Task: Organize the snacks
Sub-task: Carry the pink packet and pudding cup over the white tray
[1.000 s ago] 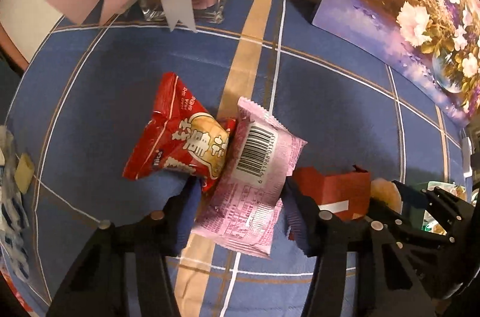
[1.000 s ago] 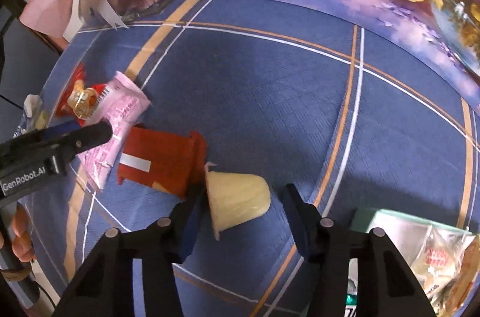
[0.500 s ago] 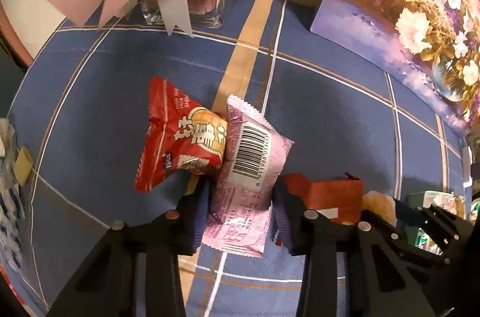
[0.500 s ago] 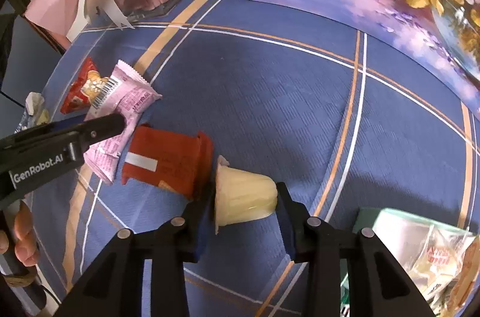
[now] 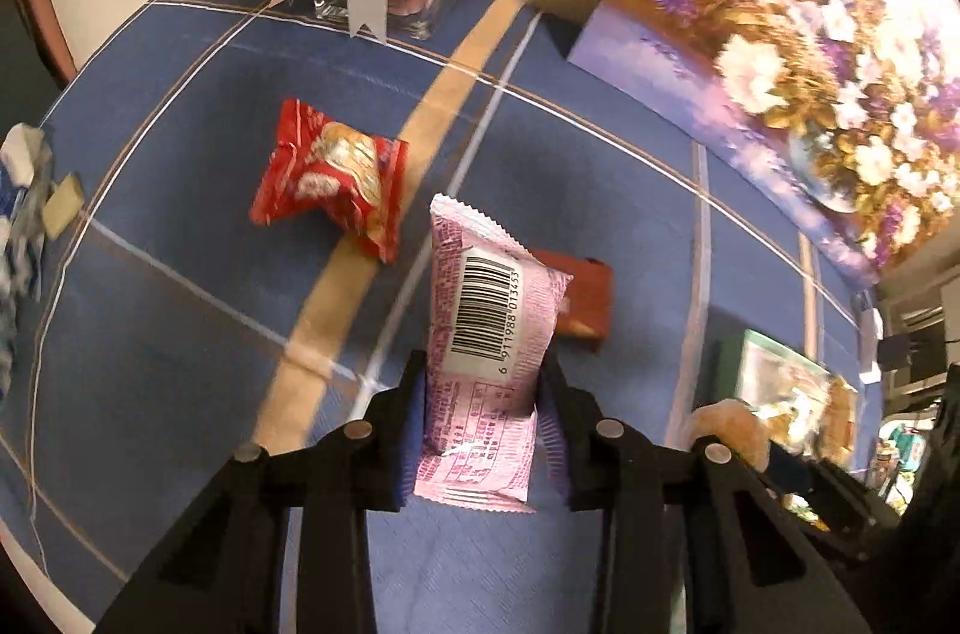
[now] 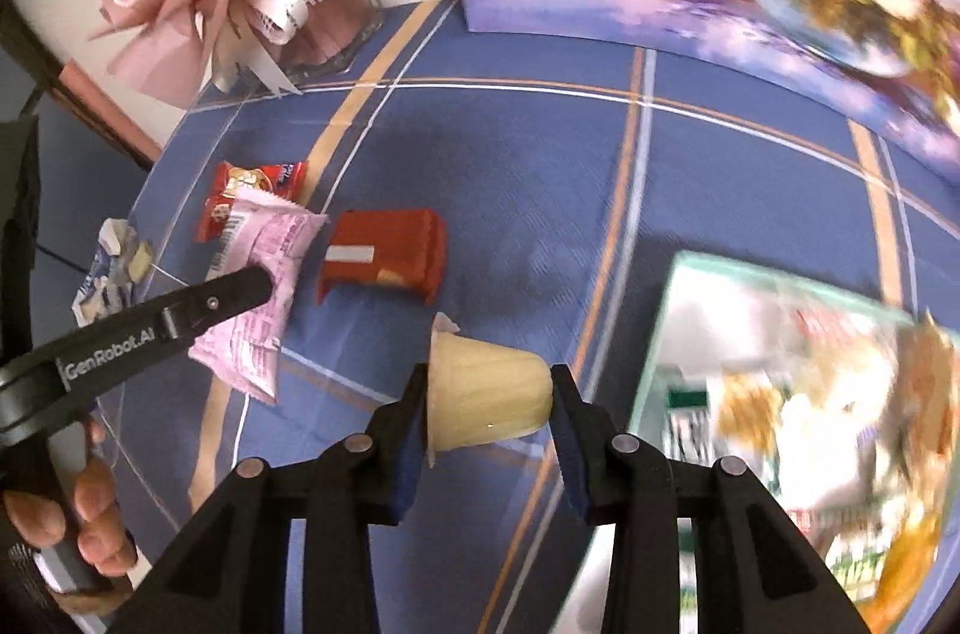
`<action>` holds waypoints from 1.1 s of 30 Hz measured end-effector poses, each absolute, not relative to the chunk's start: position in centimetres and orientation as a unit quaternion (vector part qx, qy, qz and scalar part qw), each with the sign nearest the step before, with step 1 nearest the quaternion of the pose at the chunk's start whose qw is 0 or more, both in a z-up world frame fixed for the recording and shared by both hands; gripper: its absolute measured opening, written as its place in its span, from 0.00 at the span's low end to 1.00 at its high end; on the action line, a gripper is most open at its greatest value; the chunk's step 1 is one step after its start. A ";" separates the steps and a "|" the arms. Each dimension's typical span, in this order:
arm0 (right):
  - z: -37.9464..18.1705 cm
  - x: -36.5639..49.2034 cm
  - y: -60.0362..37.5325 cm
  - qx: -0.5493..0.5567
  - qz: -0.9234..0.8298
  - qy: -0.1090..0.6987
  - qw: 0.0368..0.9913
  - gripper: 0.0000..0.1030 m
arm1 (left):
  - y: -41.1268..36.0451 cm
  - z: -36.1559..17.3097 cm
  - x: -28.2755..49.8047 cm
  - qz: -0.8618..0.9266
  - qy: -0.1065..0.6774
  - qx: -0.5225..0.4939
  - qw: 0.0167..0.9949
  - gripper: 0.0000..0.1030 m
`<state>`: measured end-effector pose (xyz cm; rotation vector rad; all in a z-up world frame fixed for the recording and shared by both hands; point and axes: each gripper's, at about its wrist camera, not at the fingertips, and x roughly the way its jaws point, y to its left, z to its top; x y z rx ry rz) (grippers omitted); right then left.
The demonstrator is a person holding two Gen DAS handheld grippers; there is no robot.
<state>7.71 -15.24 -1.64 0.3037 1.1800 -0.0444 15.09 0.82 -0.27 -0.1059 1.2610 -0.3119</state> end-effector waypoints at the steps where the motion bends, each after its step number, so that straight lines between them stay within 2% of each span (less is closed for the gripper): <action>1: -1.3 7.1 -15.3 0.148 -0.023 0.550 0.821 0.39 | 0.6 0.1 14.5 -0.147 0.585 -0.050 0.796 0.35; 11: 1.1 0.1 -17.5 0.195 -0.065 0.521 0.828 0.39 | -3.7 3.7 7.7 -0.179 0.575 -0.079 0.794 0.35; 23: 2.5 -7.0 -26.1 0.252 -0.162 0.491 0.818 0.39 | -12.4 3.6 2.4 -0.240 0.584 -0.052 0.774 0.35; 33: 1.3 -10.0 -33.4 0.289 -0.233 0.485 0.792 0.39 | -19.0 2.3 1.4 -0.271 0.595 -0.008 0.757 0.35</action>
